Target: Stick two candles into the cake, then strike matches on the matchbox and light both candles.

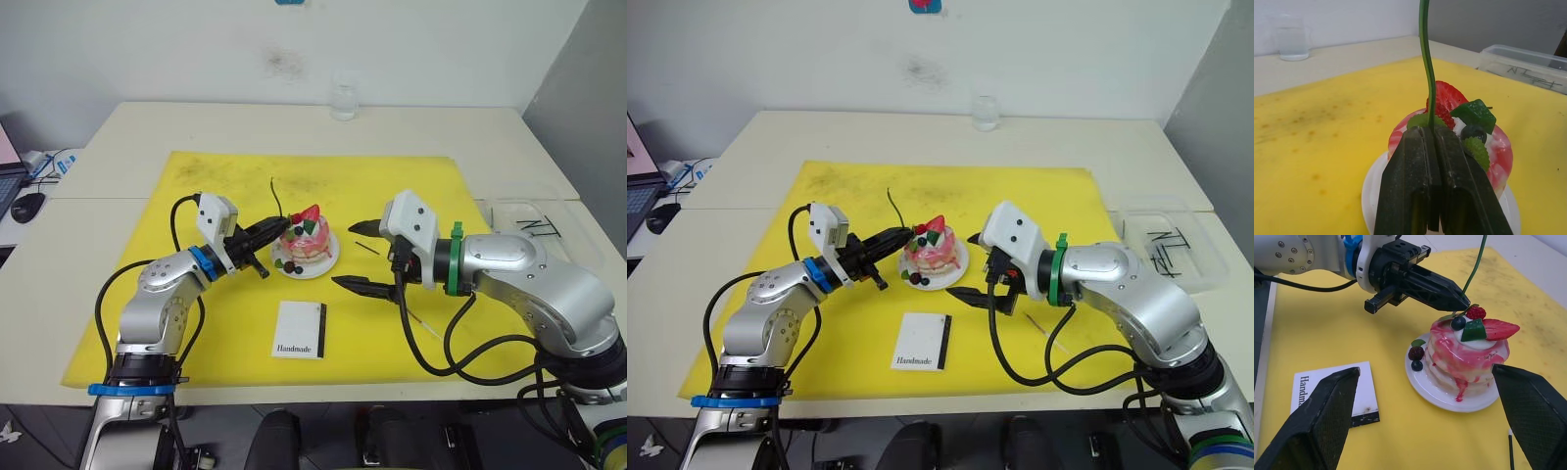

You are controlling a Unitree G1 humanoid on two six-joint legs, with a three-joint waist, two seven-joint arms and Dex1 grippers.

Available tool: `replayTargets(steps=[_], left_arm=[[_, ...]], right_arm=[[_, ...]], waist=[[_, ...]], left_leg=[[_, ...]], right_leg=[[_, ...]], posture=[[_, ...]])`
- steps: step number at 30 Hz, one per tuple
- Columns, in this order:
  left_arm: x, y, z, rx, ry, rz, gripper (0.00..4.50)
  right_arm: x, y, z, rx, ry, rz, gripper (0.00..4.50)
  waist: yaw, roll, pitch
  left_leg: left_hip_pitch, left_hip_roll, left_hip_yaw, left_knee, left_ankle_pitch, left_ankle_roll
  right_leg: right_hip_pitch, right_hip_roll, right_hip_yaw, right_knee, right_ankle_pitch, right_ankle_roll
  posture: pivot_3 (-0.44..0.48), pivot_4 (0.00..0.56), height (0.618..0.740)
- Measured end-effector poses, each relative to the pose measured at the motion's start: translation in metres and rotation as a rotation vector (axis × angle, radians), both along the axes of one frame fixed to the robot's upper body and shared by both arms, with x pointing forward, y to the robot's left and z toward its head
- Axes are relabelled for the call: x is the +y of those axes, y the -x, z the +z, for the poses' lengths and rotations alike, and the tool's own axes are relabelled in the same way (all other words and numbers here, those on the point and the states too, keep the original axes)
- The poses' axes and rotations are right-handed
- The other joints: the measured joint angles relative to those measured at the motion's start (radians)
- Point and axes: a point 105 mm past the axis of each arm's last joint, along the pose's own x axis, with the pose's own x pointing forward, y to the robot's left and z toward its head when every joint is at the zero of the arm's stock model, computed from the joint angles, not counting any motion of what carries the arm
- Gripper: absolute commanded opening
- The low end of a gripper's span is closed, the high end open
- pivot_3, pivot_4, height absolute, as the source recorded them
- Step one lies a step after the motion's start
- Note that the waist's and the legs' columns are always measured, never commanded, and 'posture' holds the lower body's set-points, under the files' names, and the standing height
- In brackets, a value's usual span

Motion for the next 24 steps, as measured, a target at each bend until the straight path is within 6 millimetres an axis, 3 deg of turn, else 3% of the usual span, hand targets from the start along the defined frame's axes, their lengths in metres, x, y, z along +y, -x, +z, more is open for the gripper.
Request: replayTargets(steps=[12, 24], left_arm=[[-0.0007, -0.0005, -0.0022, 0.014, 0.021, 0.013, 0.0], [0.0055, 0.0006, 0.0054, 0.032, 0.033, 0.036, 3.47]], right_arm=[[-0.0003, -0.0003, -0.0002, -0.002, 0.002, -0.002, 4.49], [0.0011, -0.0011, 0.0004, -0.007, -0.006, -0.008, 4.5]], waist=[[0.0, 0.0, 0.0], [0.0, 0.0, 0.0]], left_leg=[[0.001, 0.0, 0.0, 0.0, 0.0, 0.0], [0.001, 0.0, 0.0, 0.0, 0.0, 0.0]], right_leg=[[0.001, 0.0, 0.0, 0.0, 0.0, 0.0], [0.001, 0.0, 0.0, 0.0, 0.0, 0.0]], posture=[[0.0, 0.15, 0.735], [0.0, 0.15, 0.735]])
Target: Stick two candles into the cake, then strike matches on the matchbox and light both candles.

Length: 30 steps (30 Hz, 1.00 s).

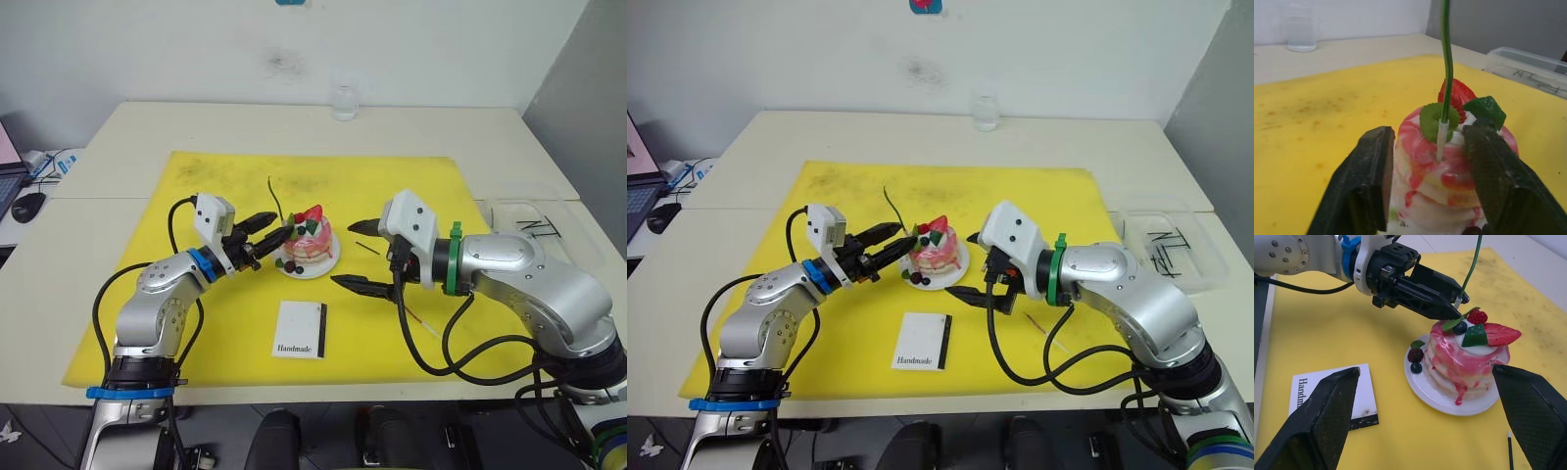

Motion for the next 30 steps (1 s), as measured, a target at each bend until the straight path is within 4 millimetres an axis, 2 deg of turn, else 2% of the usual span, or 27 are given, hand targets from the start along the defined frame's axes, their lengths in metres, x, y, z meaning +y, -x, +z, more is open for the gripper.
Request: replayTargets(steps=[3, 10, 13, 16, 20, 24, 26, 30], left_arm=[[0.007, -0.001, 0.002, 0.0, 0.005, 0.029, 4.45], [0.02, 0.002, 0.019, -0.033, -0.004, 0.057, 4.48], [0.031, 0.017, 0.029, -0.023, -0.096, 0.022, 4.48], [0.035, 0.039, 0.036, 0.006, -0.181, -0.052, 4.48], [0.02, 0.077, 0.018, 0.14, -0.27, -0.242, 4.48], [-0.009, 0.11, 0.005, 0.214, -0.295, -0.435, 4.48], [-0.018, 0.114, 0.001, 0.216, -0.294, -0.472, 4.48], [-0.052, 0.123, -0.009, 0.182, -0.25, -0.583, 4.48]], right_arm=[[0.0, 0.0, -0.001, 0.004, -0.004, -0.006, 4.5], [0.001, -0.002, 0.0, -0.001, -0.027, -0.019, 4.5], [-0.004, -0.004, 0.008, -0.019, -0.069, -0.052, 4.5], [-0.02, -0.004, 0.015, -0.038, -0.083, -0.093, 4.5], [-0.046, 0.005, 0.016, -0.02, -0.04, -0.134, 4.5], [-0.074, 0.013, 0.007, 0.028, 0.032, -0.201, 4.5], [-0.082, 0.014, 0.003, 0.039, 0.055, -0.225, 4.5], [-0.107, 0.028, -0.022, 0.127, 0.176, -0.288, 4.5]], waist=[[0.0, 0.0, 0.0], [0.0, 0.0, 0.0], [-0.004, -0.001, 0.0], [-0.004, 0.0, 0.0], [0.002, 0.0, 0.0], [0.004, 0.0, 0.0], [0.003, 0.0, 0.0], [0.007, 0.001, -0.001]], left_leg=[[0.0, 0.0, 0.0, 0.0, 0.0, 0.0], [0.0, 0.0, 0.0, 0.0, 0.0, 0.0], [0.0, 0.001, 0.0, 0.0, 0.0, 0.0], [0.0, 0.004, 0.0, -0.001, 0.0, 0.0], [0.0, 0.007, 0.001, 0.0, 0.0, 0.0], [0.002, 0.008, 0.002, 0.0, 0.0, 0.0], [0.004, 0.01, 0.002, 0.0, 0.0, 0.0], [0.007, 0.011, 0.002, 0.0, 0.0, 0.0]], right_leg=[[0.0, 0.0, 0.0, 0.0, 0.0, 0.0], [0.0, 0.0, 0.0, 0.0, 0.0, 0.0], [0.0, -0.001, 0.001, 0.0, 0.0, 0.0], [0.0, -0.001, 0.0, -0.001, 0.0, 0.0], [0.0, -0.002, 0.0, -0.001, 0.0, 0.0], [0.001, -0.002, 0.001, -0.001, 0.0, -0.001], [0.002, 0.0, 0.0, -0.001, 0.002, -0.004], [0.005, 0.002, 0.0, -0.002, 0.002, -0.004]], posture=[[0.0, 0.15, 0.735], [0.0, 0.15, 0.735], [0.0, 0.15, 0.735], [0.0, 0.15, 0.735], [0.0, 0.15, 0.735], [0.0, 0.15, 0.735], [0.0, 0.15, 0.735], [0.0, 0.15, 0.735]])
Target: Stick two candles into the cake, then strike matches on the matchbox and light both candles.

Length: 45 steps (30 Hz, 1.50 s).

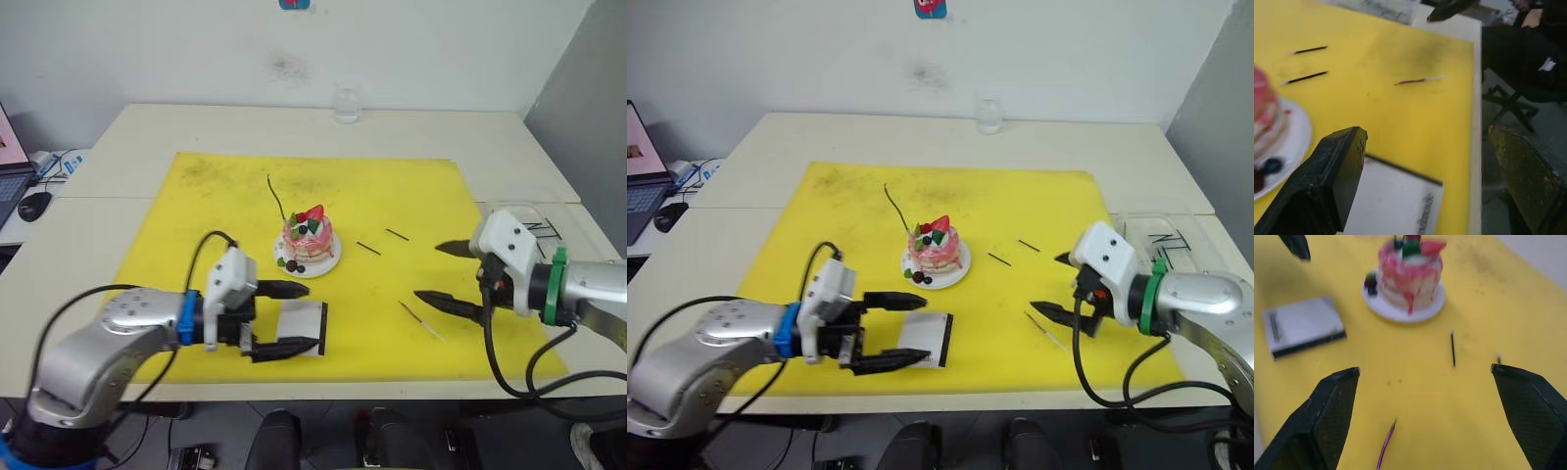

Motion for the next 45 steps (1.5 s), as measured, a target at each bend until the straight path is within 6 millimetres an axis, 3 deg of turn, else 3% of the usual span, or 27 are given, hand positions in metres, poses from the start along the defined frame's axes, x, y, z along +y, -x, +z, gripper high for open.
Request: replayTargets(steps=[4, 8, 18, 22, 32, 39, 45], left_arm=[[-0.017, 0.003, -0.003, -0.026, 0.012, -0.065, 4.48], [-0.025, 0.005, -0.006, -0.058, 0.011, -0.11, 4.48], [-0.028, 0.006, -0.013, -0.065, 0.008, -0.117, 4.48], [-0.029, 0.007, -0.015, -0.068, 0.012, -0.109, 4.5], [-0.031, 0.004, -0.015, -0.081, 0.016, -0.082, 4.5], [-0.033, 0.004, -0.013, -0.083, 0.025, -0.082, 4.5], [-0.039, 0.005, -0.013, -0.076, 0.034, -0.095, 4.5]], right_arm=[[-0.01, 0.008, -0.018, 0.07, 0.047, -0.043, 4.5], [-0.006, 0.01, -0.032, 0.084, 0.058, -0.065, 4.5], [0.005, 0.009, -0.064, 0.104, 0.05, -0.129, 4.5], [0.007, 0.009, -0.071, 0.105, 0.052, -0.148, 3.6], [0.008, 0.016, -0.084, 0.151, 0.067, -0.167, 0.03], [0.009, 0.019, -0.079, 0.172, 0.041, -0.181, 0.03], [0.004, 0.012, -0.04, 0.116, -0.004, -0.153, 0.03]], waist=[[-0.007, 0.0, 0.0], [-0.008, 0.0, 0.0], [-0.007, 0.0, 0.0], [-0.006, 0.0, 0.0], [-0.005, 0.0, 0.0], [-0.005, 0.0, 0.0], [-0.005, 0.0, 0.0]], left_leg=[[0.001, 0.0, 0.001, 0.0, 0.0, 0.0], [0.002, 0.001, 0.001, 0.0, 0.0, 0.0], [0.002, 0.002, 0.001, 0.0, 0.0, 0.0], [0.002, 0.002, 0.001, 0.0, 0.0, 0.0], [0.002, 0.002, 0.001, 0.0, 0.0, 0.0], [0.002, 0.002, 0.001, 0.0, 0.0, 0.0], [0.002, 0.002, 0.001, 0.0, 0.0, 0.0]], right_leg=[[0.0, 0.004, 0.002, 0.0, 0.0, -0.001], [0.0, 0.009, 0.001, 0.0, 0.0, -0.001], [0.0, 0.012, 0.003, 0.0, 0.0, -0.001], [0.0, 0.012, 0.002, 0.0, 0.0, -0.001], [0.0, 0.012, 0.002, 0.0, 0.0, -0.001], [0.0, 0.012, 0.002, 0.0, 0.0, -0.001], [0.0, 0.013, 0.002, 0.0, 0.0, -0.001]], posture=[[0.0, 0.15, 0.735], [0.0, 0.15, 0.735], [0.0, 0.15, 0.735], [0.0, 0.15, 0.735], [0.0, 0.15, 0.735], [0.0, 0.15, 0.735], [0.0, 0.15, 0.735]])
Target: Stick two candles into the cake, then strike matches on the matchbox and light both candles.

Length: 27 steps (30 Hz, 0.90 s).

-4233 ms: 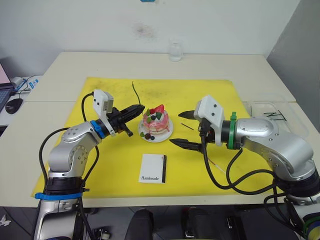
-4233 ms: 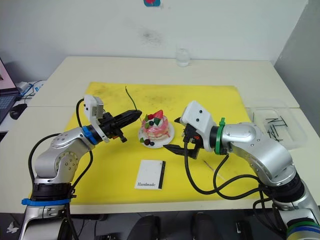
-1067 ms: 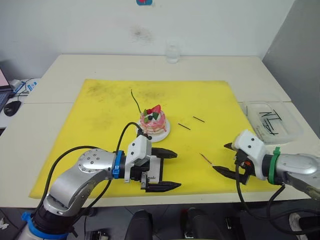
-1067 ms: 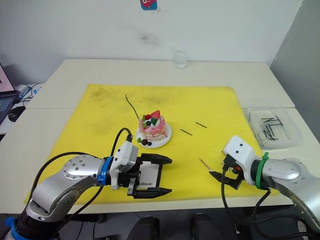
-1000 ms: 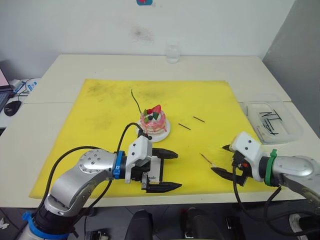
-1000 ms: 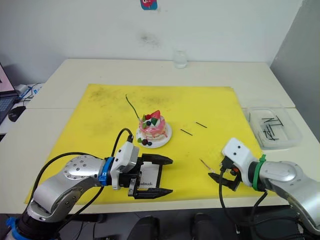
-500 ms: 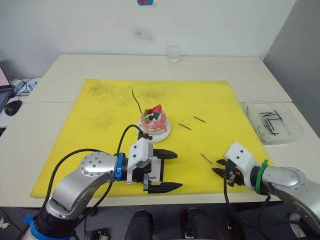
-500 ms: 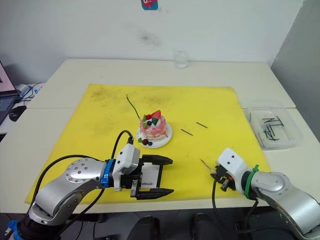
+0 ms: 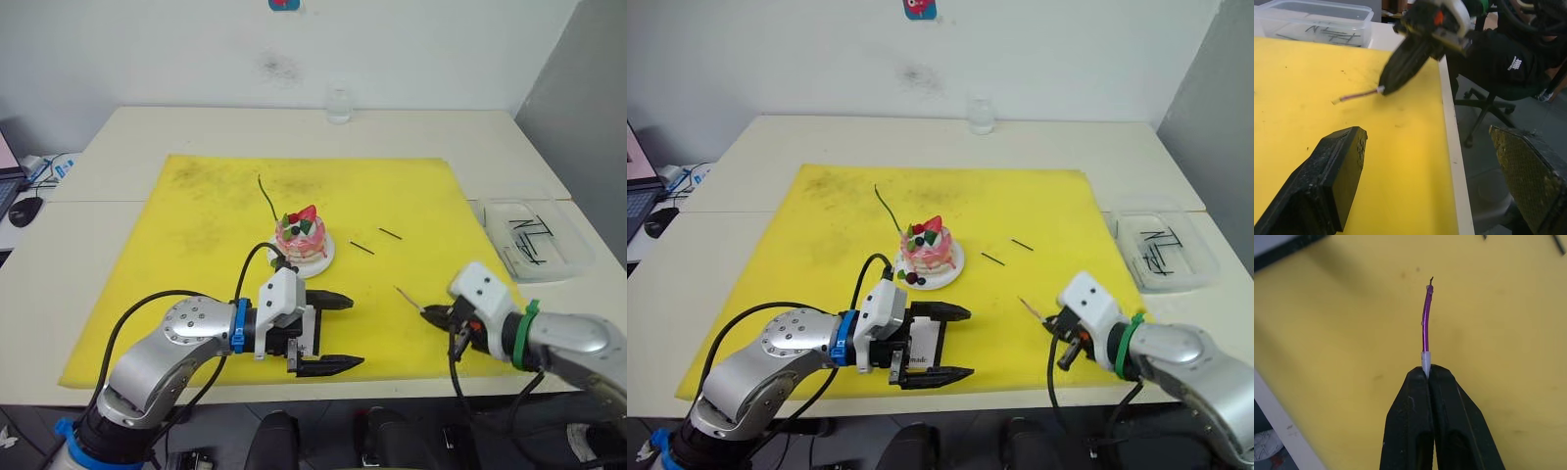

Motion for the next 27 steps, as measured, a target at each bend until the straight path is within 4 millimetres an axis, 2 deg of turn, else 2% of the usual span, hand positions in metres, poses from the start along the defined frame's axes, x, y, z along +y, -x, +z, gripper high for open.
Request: replayTargets(steps=[2, 5, 8, 14, 18, 27], left_arm=[[-0.002, 0.0, 0.001, 0.003, 0.01, 0.0, 4.5], [-0.006, 0.004, 0.005, 0.03, 0.029, -0.021, 4.5], [-0.008, 0.007, 0.009, 0.024, 0.034, -0.038, 4.5], [-0.018, 0.017, 0.017, 0.042, 0.054, -0.118, 4.5], [-0.024, 0.02, 0.027, 0.007, 0.062, -0.158, 4.5], [-0.027, 0.02, 0.029, 0.002, 0.066, -0.169, 4.5]], right_arm=[[-0.01, -0.001, 0.008, -0.008, 0.03, -0.003, 0.03], [-0.049, 0.003, 0.013, 0.039, 0.139, -0.045, 0.03], [-0.081, 0.016, 0.0, 0.096, 0.206, -0.036, 0.03], [-0.12, 0.032, -0.021, 0.116, 0.236, -0.037, 0.03], [-0.129, 0.037, -0.027, 0.136, 0.24, -0.047, 0.03], [-0.126, 0.038, -0.032, 0.165, 0.229, -0.031, 0.03]], waist=[[0.001, 0.0, 0.0], [0.01, 0.0, 0.0], [0.017, -0.001, 0.0], [0.008, 0.0, -0.001], [0.0, 0.001, -0.001], [0.001, 0.001, -0.001]], left_leg=[[0.0, 0.0, 0.0, 0.0, 0.0, 0.0], [-0.001, -0.001, 0.0, 0.0, 0.0, 0.0], [-0.002, -0.001, 0.0, 0.0, 0.0, 0.0], [0.003, -0.001, 0.0, 0.0, 0.0, 0.0], [0.007, 0.0, 0.0, 0.0, 0.0, 0.0], [0.005, -0.001, 0.0, -0.001, 0.0, 0.0]], right_leg=[[0.0, 0.0, 0.0, 0.0, 0.0, 0.0], [0.0, 0.0, 0.0, -0.002, -0.001, -0.001], [0.0, 0.0, 0.0, -0.003, -0.001, -0.001], [0.003, 0.0, 0.0, 0.0, -0.001, -0.001], [0.006, 0.0, 0.0, 0.0, -0.001, -0.001], [0.006, 0.001, 0.001, 0.0, -0.001, -0.002]], posture=[[0.0, 0.15, 0.735], [0.0, 0.15, 0.735], [0.0, 0.15, 0.735], [0.0, 0.15, 0.735], [0.0, 0.15, 0.735], [0.0, 0.15, 0.735]])
